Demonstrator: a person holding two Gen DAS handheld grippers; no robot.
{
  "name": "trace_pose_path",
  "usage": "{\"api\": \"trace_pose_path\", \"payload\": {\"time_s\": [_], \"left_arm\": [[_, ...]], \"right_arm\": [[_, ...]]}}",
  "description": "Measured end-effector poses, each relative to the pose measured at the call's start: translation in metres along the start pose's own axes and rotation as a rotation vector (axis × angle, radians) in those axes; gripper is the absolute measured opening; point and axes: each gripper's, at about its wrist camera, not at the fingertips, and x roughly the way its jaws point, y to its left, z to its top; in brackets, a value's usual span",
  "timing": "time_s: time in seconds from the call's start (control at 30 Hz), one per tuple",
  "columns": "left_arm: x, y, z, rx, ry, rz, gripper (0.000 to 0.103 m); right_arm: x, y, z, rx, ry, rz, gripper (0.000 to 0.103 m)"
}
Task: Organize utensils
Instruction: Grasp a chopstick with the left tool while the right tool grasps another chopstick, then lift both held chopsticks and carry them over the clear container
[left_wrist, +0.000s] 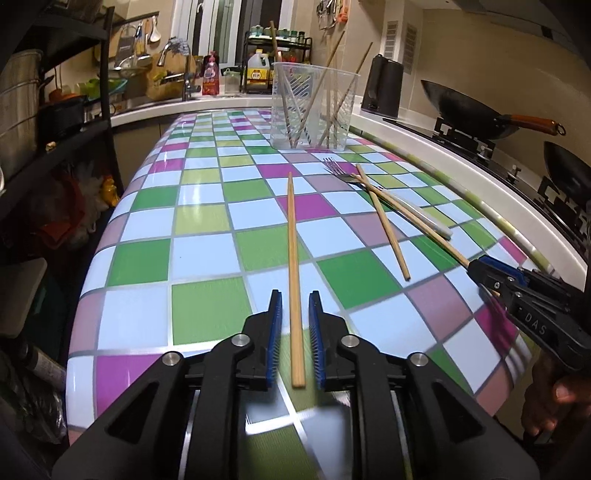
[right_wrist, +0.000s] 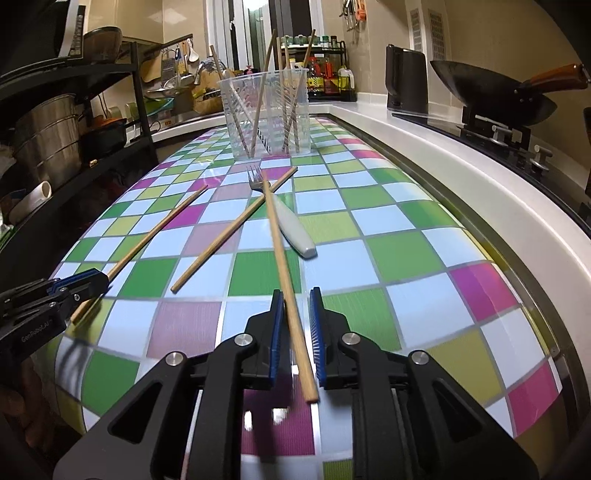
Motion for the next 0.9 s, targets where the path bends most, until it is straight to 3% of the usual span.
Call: {"api": "trace_pose_path", "payload": {"time_s": [0.47, 0.53, 0.6, 0.9], "left_arm": [[-0.008, -0.004, -0.005, 0.033, -0.008, 0.033, 0.017], [-0.008, -0.005, -0.005, 0.037, -0.007, 0.039, 0.015], [-0.008, -0.005, -0.005, 0.038, -0.005, 0.039, 0.007], [-0.011, -0.004, -0.004, 0.039, -0.018, 0.043, 0.007]], "right_arm": [[-0.012, -0.008, -0.015, -0.008, -0.025, 0.002, 0.021], [-0.012, -0.008, -0.015, -0.006, -0.025, 0.008, 0.018], [-0.012, -0.008, -0.016, -0.006, -0.026, 0.009, 0.014], [-0.016, -0.003, -0.012, -0.026, -0.045, 0.027, 0.007]]}}
